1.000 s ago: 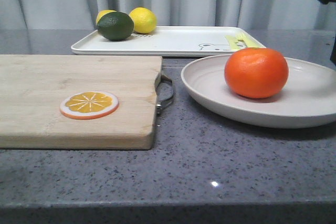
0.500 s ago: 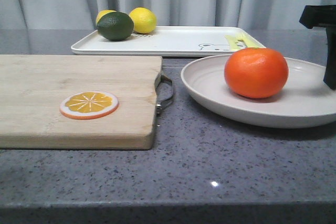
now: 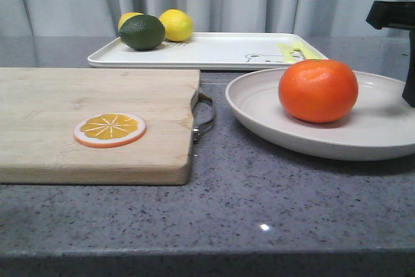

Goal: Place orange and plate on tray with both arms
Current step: 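Lift the plate with the right gripper and carry it over the tray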

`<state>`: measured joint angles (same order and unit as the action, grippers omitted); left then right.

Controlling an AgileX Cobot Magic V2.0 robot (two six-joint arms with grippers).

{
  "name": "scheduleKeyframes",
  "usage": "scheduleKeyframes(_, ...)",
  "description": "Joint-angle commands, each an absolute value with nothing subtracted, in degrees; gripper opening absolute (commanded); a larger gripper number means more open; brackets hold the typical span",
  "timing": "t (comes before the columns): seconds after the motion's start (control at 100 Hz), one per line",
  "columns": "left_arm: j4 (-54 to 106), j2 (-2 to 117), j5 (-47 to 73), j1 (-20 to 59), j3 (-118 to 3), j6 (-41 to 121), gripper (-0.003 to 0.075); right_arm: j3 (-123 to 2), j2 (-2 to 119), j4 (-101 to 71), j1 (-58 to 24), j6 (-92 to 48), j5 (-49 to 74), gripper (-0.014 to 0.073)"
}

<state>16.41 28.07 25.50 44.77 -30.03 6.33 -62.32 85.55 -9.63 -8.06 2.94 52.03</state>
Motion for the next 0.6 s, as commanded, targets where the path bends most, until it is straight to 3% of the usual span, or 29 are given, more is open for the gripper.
scheduleKeyframes(0.0, 16.9, 28.2, 21.8, 44.7, -31.6, 6.2, -0.002, -63.8, 83.8, -10.0, -7.9, 2.4, 51.1, -0.0068)
scheduleKeyframes(0.59, 16.9, 28.2, 21.8, 44.7, -31.6, 6.2, -0.002, -77.1, 83.9, -19.0, -7.9, 2.0, 54.8, -0.0068)
